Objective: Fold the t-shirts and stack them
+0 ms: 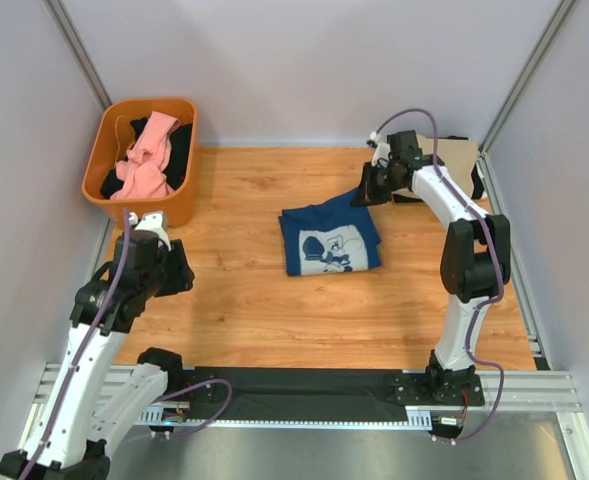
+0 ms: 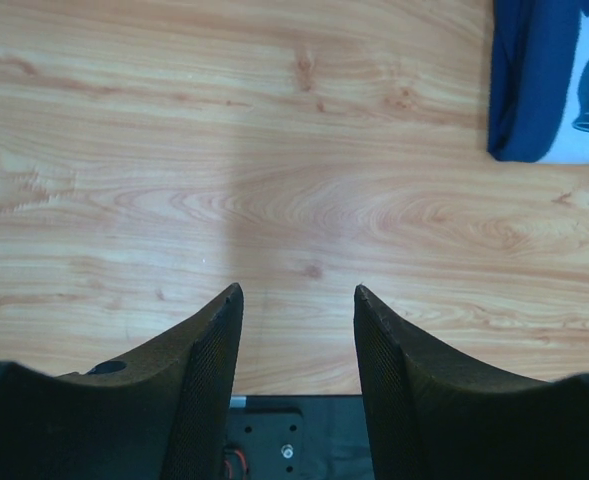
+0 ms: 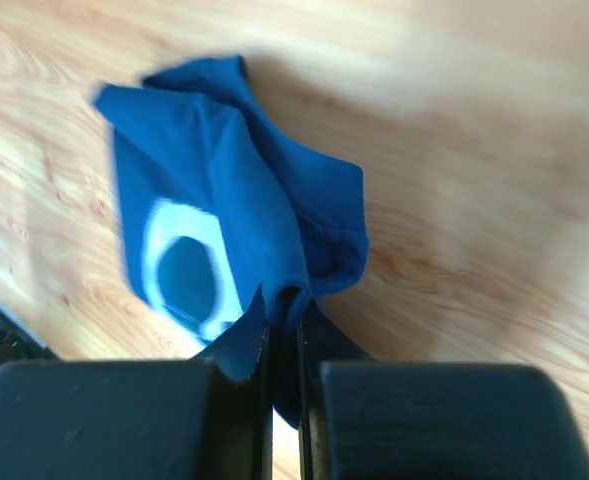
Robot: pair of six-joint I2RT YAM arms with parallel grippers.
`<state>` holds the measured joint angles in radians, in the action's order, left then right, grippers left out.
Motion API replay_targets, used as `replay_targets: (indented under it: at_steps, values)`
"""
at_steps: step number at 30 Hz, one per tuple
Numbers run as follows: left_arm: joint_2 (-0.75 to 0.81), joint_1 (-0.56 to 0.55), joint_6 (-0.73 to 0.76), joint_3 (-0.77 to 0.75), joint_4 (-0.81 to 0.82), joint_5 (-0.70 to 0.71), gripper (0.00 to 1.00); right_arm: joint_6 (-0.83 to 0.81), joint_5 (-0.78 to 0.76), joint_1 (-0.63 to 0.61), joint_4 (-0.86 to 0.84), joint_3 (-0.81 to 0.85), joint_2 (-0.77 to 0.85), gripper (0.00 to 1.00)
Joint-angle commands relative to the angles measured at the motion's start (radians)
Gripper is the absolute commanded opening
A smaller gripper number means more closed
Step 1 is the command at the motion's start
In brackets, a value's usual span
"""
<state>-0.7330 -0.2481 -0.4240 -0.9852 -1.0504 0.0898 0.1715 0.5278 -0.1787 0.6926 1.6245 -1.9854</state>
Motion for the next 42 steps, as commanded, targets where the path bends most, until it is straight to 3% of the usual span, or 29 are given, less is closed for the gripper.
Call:
replay_targets:
  at_steps: [1,6,13,27,42]
  values:
    - [0.093,0.0,-0.015,0.045,0.081,0.04,0.56,-0.073,-0.086,0.038,0.1,0.121,0.092,0.0]
    - [0.173,0.0,-0.025,0.075,0.113,0.071,0.57,-0.11,-0.16,0.073,0.191,0.318,0.1,0.0]
    - [0.158,0.0,-0.029,0.076,0.11,0.076,0.57,-0.165,-0.236,0.125,0.251,0.52,0.066,0.0]
    - [0.113,0.0,-0.027,0.072,0.109,0.071,0.56,-0.196,-0.175,0.257,0.269,0.764,-0.018,0.0]
    - [0.075,0.0,-0.038,0.069,0.099,0.094,0.56,-0.231,-0.131,0.352,0.239,0.907,-0.167,0.0]
